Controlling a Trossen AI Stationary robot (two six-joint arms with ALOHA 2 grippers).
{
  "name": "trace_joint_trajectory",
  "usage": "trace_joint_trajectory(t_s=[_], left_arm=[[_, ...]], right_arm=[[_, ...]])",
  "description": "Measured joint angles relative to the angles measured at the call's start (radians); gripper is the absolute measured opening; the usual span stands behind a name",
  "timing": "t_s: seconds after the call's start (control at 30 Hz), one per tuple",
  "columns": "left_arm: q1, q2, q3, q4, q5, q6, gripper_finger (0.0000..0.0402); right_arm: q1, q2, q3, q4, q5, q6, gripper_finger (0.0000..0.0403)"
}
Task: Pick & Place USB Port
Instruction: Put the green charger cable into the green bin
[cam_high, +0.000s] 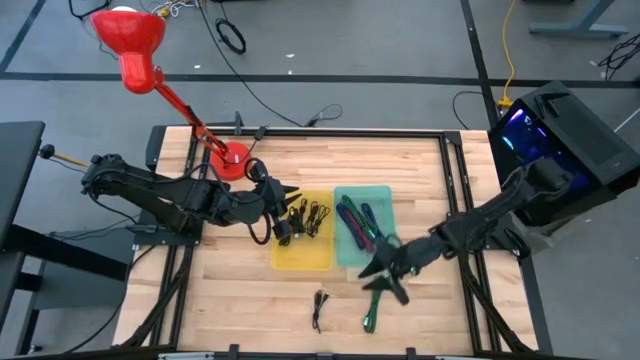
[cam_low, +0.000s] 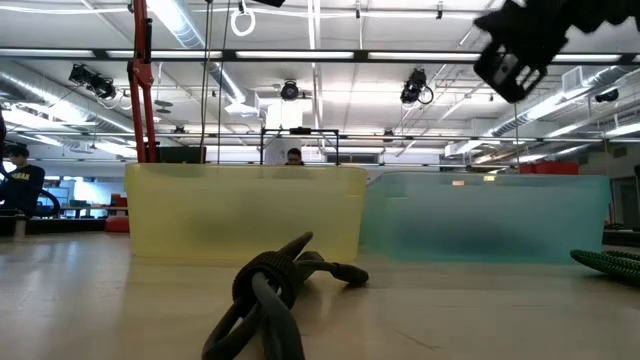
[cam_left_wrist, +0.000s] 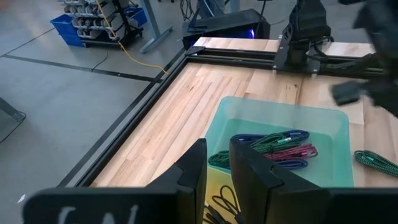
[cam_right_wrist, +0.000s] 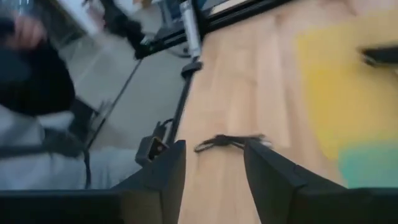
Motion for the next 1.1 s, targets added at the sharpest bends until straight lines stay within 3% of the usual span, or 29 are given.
trace_joint_trajectory(t_s=[0.1,0.27,0.37,0.53,0.67,1.1], left_arm=[[0.0,0.0,0.0,0.001,0.0,0.0,0.0073],[0.0,0.0,0.0,0.002,-0.008,-0.002,0.0073],[0.0,0.0,0.0,-0.001,-0.008,-0.019,0.0073],[0.0,0.0,-0.001,-0.007,-0.008,-0.018,0.0073],[0.0,0.0,-0.001,-0.016,-0.019,-0.018,0.0073],[0.0,0.0,-0.001,-0.025,-0.023,-0.018,0.0073]], right_arm=[[0.031,0.098,0.131,-0.089,-0.001,-0.111,0.0161],[0.041,0.223,0.362,-0.481,0.033,-0.311,0.0155],[0.04,0.282,0.439,-0.587,0.035,-0.388,0.015],[0.051,0.334,0.519,-0.686,-0.03,-0.454,0.0148],[0.076,0.367,0.56,-0.827,-0.014,-0.516,0.0148],[0.09,0.463,0.564,-0.836,-0.155,-0.49,0.0148]])
